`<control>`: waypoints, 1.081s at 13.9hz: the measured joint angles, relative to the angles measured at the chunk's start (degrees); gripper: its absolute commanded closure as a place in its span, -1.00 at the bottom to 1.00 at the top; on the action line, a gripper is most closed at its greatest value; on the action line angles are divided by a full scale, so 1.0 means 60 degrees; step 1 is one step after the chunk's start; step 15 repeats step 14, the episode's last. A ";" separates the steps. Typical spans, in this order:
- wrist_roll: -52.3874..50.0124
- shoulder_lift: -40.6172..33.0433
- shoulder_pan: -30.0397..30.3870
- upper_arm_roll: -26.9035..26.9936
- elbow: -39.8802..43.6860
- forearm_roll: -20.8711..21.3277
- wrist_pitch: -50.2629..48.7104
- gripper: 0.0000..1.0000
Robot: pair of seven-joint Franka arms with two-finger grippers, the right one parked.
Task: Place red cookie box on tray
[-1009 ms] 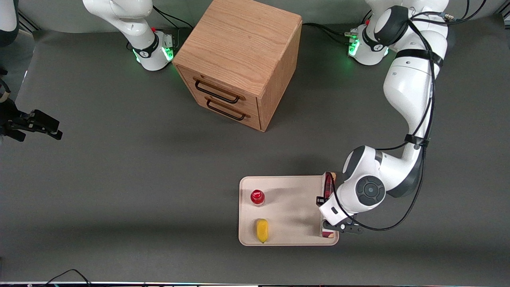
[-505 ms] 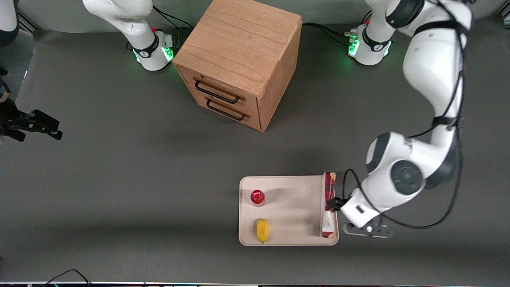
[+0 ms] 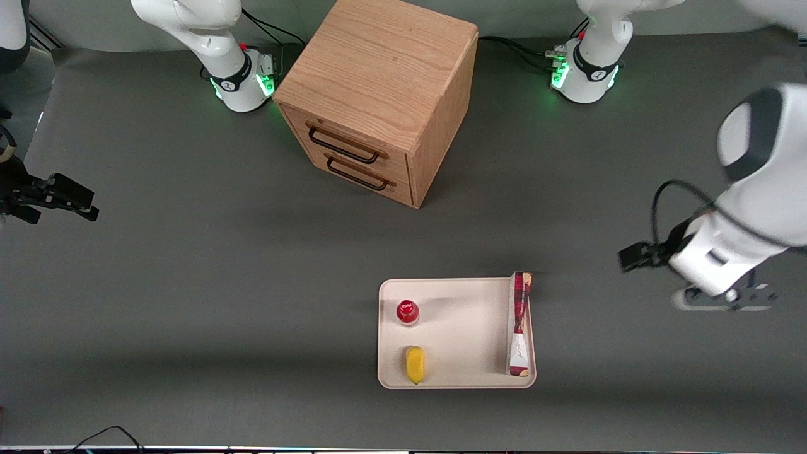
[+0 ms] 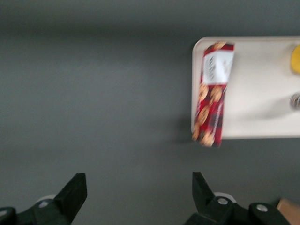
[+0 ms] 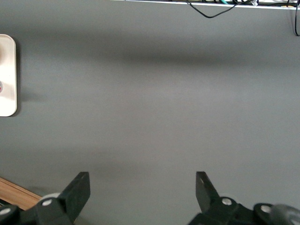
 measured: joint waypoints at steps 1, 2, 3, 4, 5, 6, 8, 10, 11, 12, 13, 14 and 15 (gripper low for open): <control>0.0203 -0.0461 0.0194 0.0007 -0.0218 -0.0014 -0.0245 -1.00; 0.0405 -0.0964 0.0399 0.0009 -0.0522 -0.0026 -0.0393 -1.00; 0.0596 -0.1425 0.0582 0.0011 -0.0830 -0.0034 -0.0465 -1.00; 0.0837 -0.1852 0.0747 0.0016 -0.1119 -0.0042 -0.0524 -1.00; 0.1104 -0.2241 0.0899 0.0022 -0.1354 -0.0051 -0.0670 -1.00; 0.1277 -0.2548 0.1018 0.0028 -0.1512 -0.0056 -0.0786 -1.00; 0.1428 -0.3005 0.1144 0.0037 -0.1759 -0.0066 -0.0845 -1.00; 0.1453 -0.3279 0.1156 0.0031 -0.2096 -0.0097 -0.0815 -1.00; 0.1454 -0.3354 0.1156 0.0025 -0.2269 -0.0162 -0.0761 -1.00; 0.1455 -0.3401 0.1156 0.0023 -0.2426 -0.0253 -0.0663 -1.00; 0.1454 -0.3438 0.1159 0.0024 -0.2564 -0.0354 -0.0603 -1.00; 0.1455 -0.3504 0.1178 0.0025 -0.2691 -0.0461 -0.0565 -1.00; 0.1455 -0.3504 0.1178 0.0025 -0.2691 -0.0461 -0.0565 -1.00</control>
